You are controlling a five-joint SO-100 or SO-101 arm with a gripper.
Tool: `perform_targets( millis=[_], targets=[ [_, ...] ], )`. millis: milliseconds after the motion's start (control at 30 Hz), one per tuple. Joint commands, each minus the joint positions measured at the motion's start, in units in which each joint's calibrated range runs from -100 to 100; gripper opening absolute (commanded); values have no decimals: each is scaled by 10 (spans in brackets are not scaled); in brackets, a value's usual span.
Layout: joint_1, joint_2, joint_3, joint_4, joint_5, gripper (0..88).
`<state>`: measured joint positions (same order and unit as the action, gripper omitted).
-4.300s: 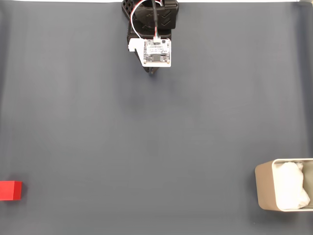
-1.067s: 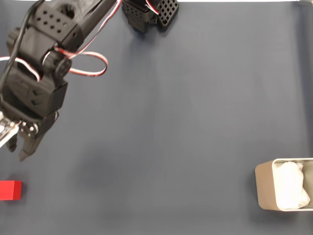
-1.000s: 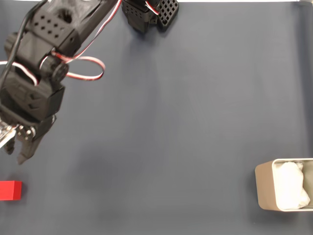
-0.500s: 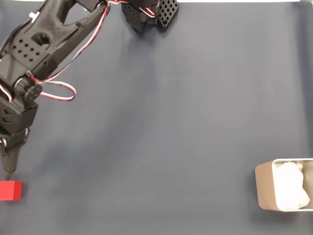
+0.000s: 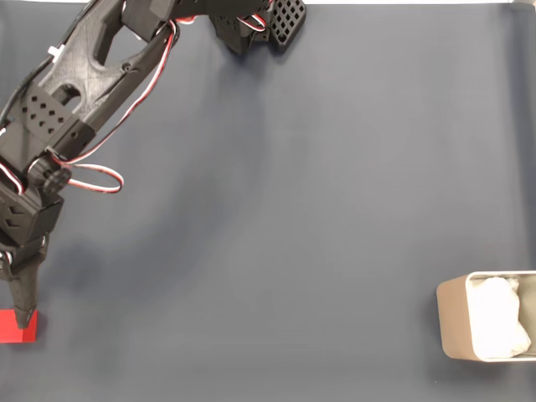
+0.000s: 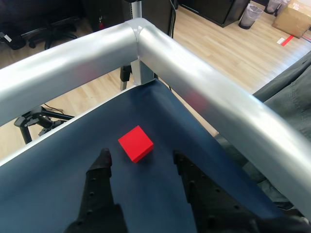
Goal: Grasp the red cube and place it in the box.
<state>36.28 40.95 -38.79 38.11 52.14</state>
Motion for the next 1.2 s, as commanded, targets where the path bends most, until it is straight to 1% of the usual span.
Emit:
perform_targets(
  millis=[0, 467, 867, 1167],
  targets=[
    [-1, 7, -44, -20, 2, 314],
    [-9, 71, -124, -36, 3, 356],
    [-8, 110, -131, -48, 11, 370],
    [-12, 142, -131, -78, 14, 375]
  ],
)
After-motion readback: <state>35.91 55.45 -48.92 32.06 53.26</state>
